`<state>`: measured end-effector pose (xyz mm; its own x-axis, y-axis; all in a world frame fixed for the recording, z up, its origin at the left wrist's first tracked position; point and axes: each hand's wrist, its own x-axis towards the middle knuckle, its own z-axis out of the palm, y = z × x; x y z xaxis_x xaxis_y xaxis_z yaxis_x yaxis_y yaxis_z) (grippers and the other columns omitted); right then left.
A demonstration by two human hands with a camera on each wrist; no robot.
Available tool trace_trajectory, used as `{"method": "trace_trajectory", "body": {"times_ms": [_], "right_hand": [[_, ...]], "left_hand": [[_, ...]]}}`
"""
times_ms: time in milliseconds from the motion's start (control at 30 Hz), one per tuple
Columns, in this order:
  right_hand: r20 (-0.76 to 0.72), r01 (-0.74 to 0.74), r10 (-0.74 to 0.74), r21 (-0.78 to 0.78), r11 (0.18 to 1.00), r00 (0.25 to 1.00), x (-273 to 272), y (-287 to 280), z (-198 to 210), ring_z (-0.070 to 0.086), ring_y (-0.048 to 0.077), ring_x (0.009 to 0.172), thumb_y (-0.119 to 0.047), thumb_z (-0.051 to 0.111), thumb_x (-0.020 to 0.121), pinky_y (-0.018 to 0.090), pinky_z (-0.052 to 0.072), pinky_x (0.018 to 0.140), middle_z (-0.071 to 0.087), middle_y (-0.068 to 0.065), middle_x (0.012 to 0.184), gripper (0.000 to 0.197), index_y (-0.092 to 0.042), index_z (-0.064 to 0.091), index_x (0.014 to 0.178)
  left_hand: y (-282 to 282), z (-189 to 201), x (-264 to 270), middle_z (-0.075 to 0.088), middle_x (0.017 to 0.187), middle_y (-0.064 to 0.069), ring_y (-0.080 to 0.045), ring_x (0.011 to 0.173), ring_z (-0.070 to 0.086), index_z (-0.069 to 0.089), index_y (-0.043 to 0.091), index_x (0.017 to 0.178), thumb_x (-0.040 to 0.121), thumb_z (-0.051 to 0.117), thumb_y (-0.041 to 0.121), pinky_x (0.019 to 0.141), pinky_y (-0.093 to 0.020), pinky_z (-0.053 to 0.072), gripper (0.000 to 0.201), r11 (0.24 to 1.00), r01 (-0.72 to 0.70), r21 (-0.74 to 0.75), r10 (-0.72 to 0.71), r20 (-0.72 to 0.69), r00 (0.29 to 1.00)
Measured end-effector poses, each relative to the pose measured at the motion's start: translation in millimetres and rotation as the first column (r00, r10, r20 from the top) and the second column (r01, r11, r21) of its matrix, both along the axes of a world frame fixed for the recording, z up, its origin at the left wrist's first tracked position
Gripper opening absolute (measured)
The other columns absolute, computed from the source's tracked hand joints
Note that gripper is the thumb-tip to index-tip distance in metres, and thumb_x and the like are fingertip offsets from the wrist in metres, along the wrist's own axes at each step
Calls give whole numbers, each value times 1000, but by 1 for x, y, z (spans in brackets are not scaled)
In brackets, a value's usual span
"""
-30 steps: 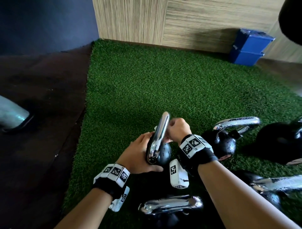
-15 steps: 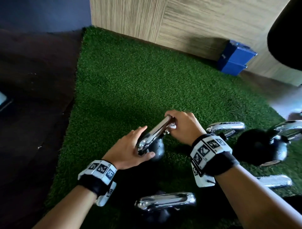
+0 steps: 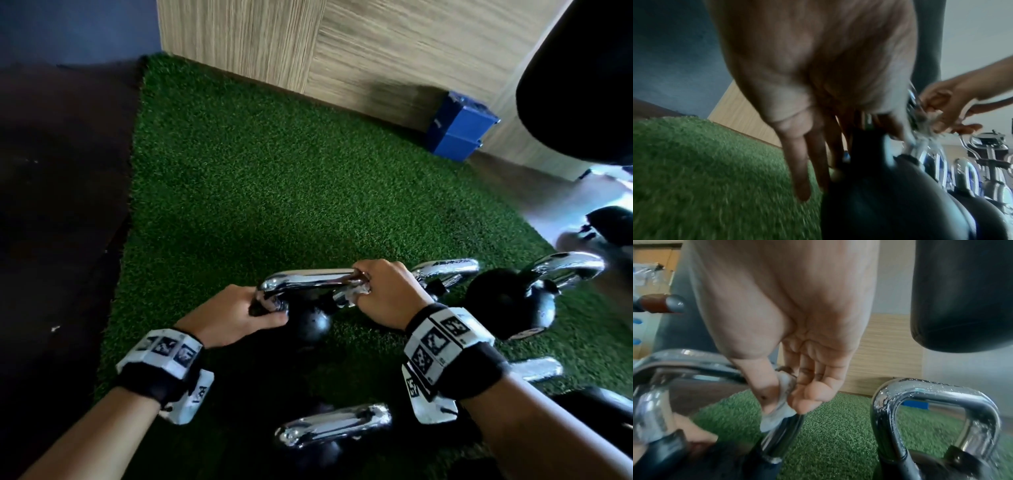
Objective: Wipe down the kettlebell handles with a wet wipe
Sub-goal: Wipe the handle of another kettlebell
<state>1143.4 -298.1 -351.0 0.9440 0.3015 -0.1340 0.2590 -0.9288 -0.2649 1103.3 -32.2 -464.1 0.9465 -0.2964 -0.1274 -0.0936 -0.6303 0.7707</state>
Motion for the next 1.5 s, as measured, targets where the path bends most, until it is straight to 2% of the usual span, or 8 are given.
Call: {"method": "trace_trajectory", "body": {"times_ms": [167, 400, 600, 767, 933, 1167, 1333, 1500], "right_hand": [[0, -58, 58, 59, 997, 998, 7, -38, 46, 68, 8, 99, -35, 69, 88, 14, 44, 79, 76, -9, 111, 26, -29, 76, 113], [149, -70, 64, 35, 997, 987, 44, -142, 99, 56, -2, 66, -46, 66, 92, 14, 37, 61, 62, -16, 76, 26, -24, 76, 100], [60, -263, 261, 33, 964, 964, 88, -215, 99, 67, 11, 81, -53, 58, 96, 22, 47, 70, 75, -3, 98, 38, -20, 76, 99], [31, -370, 369, 80, 926, 929, 116, -244, 87, 45, 10, 51, -42, 64, 95, 10, 33, 48, 58, 3, 66, 40, -17, 63, 63], [12, -329, 339, 269, 905, 941, 124, -261, 66, 66, 9, 77, -39, 74, 88, 20, 51, 63, 71, -6, 96, 32, -20, 67, 113], [-59, -240, 288, 409, 880, 956, 124, -265, 46, 73, 32, 76, -21, 69, 94, 44, 60, 67, 76, 8, 89, 18, -6, 73, 103], [85, -268, 260, 478, 836, 962, 122, -264, 44, 68, 21, 71, -15, 71, 90, 33, 59, 63, 71, 11, 101, 14, -14, 68, 104], [191, -395, 346, 391, 831, 918, 115, -245, 41, 65, 15, 79, -23, 75, 88, 13, 45, 60, 74, 3, 96, 14, -22, 77, 101]], "left_hand": [[24, 59, 26, 67, 127, 12, -3, 107, 67, 57, 61, 121, 90, 51, 3, 89, -31, 58, 66, 947, 57, 316, -34, -76, 997], [-47, 166, 75, 70, 120, 19, 5, 99, 68, 65, 46, 123, 97, 60, 13, 79, -14, 52, 42, 960, 18, 278, -66, 165, 984], [-141, 200, 86, 71, 119, 14, -3, 107, 65, 64, 33, 132, 90, 65, 28, 97, -23, 49, 42, 777, 157, 609, -126, -95, 988], [-207, 171, 103, 77, 110, 2, -18, 97, 74, 65, 23, 130, 81, 77, 33, 87, -28, 58, 52, 757, 17, 654, 104, -146, 984], [-257, 109, 98, 74, 97, -5, -19, 71, 75, 57, 18, 127, 63, 91, 33, 63, -30, 64, 74, 775, -147, 614, 336, -203, 920], [-280, 57, 92, 63, 74, -3, -15, 60, 57, 62, 12, 99, 60, 95, 44, 61, -27, 57, 60, 812, -392, 433, 538, -291, 791], [-279, 14, 76, 72, 101, 12, 3, 79, 68, 62, 27, 110, 65, 94, 46, 78, -21, 57, 58, 880, -465, 101, 471, -319, 823], [-287, 4, 67, 53, 151, -5, -14, 130, 57, 47, 27, 146, 35, 84, 77, 105, -34, 52, 126, 880, -467, 84, 471, -273, 839]]}}
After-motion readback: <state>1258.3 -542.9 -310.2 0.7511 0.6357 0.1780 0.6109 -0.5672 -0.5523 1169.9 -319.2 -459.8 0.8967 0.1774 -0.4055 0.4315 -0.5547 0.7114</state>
